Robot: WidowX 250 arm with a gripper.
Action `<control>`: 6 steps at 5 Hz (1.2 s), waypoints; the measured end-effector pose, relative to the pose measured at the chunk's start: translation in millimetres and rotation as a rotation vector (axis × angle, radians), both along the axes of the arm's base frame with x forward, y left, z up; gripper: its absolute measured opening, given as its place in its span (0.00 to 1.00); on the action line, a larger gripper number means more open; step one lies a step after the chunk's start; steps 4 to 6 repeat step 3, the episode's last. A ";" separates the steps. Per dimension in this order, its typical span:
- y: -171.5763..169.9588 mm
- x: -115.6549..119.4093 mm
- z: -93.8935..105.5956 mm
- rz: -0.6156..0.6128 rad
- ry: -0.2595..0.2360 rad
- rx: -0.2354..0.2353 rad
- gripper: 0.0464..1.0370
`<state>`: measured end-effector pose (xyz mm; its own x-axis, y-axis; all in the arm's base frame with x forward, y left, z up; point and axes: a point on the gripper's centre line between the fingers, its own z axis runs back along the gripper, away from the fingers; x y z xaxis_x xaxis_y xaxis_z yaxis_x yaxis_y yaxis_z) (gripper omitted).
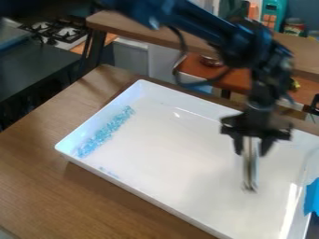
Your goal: Sweep into pile
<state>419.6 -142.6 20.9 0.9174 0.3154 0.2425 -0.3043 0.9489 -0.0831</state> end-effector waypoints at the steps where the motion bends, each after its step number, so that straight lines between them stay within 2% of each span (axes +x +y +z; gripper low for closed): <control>1: -9.6 -7.3 1.8 -0.011 0.026 0.067 0.92; 2: 4.1 -18.8 -6.2 -0.002 0.067 0.126 0.97; 3: 5.1 -31.8 51.3 -0.035 0.016 0.027 0.96; 6: 5.1 -31.8 51.3 -0.035 0.016 0.027 0.96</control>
